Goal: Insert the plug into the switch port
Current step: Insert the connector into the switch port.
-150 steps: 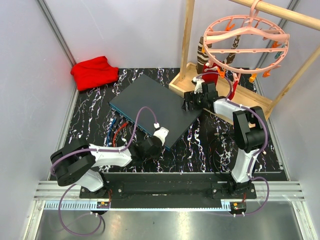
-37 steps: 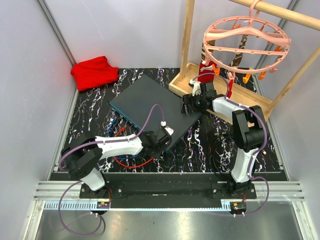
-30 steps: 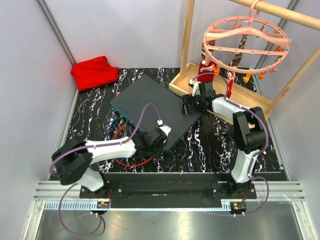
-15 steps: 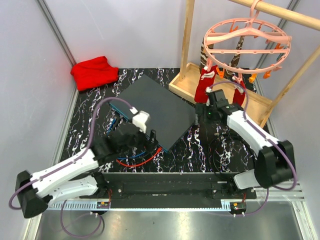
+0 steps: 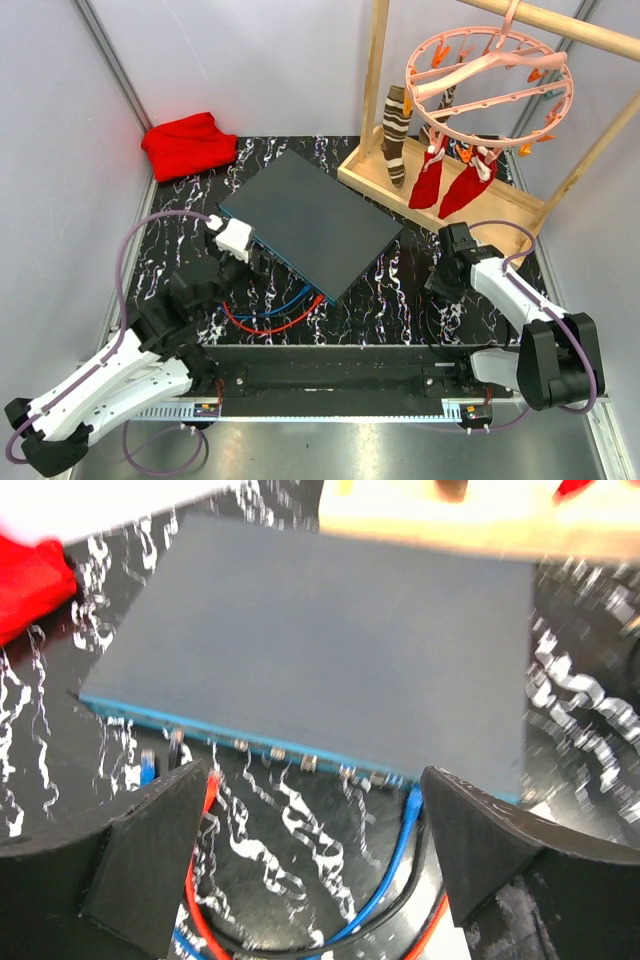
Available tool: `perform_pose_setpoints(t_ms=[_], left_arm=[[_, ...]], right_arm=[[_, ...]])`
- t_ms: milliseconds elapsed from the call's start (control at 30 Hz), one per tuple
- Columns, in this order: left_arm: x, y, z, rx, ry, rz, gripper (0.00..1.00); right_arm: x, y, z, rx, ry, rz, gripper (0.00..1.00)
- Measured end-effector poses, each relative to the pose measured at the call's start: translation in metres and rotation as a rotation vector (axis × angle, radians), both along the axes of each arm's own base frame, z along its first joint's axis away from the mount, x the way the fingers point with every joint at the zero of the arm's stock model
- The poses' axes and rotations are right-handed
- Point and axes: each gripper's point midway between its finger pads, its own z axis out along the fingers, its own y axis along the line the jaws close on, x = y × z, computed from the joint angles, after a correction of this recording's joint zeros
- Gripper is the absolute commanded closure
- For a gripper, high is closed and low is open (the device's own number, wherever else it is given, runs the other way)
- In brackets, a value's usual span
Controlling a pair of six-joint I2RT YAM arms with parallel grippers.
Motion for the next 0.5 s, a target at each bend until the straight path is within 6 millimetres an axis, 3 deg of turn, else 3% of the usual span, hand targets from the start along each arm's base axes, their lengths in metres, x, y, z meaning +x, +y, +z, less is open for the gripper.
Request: perform_pose_setpoints(t_ms=[100, 133, 233, 267, 333, 500], left_arm=[[0.0, 0.002, -0.023, 0.052, 0.026, -0.004, 0.09], [0.0, 0.002, -0.027, 0.062, 0.032, -0.005, 0.09], [0.0, 0.002, -0.034, 0.079, 0.039, -0.007, 0.09], [0.0, 0.002, -0.033, 0.078, 0.036, -0.007, 0.09], [0.001, 0.002, -0.032, 0.074, 0.029, -0.006, 0.09], [0.002, 0.0, -0.029, 0.064, 0.019, -0.005, 0.09]], right_arm=[[0.0, -0.002, -0.009, 0.006, 0.015, -0.043, 0.6], [0.001, -0.002, -0.012, 0.007, 0.02, -0.049, 0.67], [0.003, -0.002, -0.019, 0.007, 0.027, -0.058, 0.75], [0.003, -0.002, -0.02, 0.008, 0.027, -0.059, 0.86], [0.004, -0.002, -0.02, 0.009, 0.022, -0.054, 0.98], [0.003, 0.0, -0.011, 0.022, 0.001, -0.02, 1.0]])
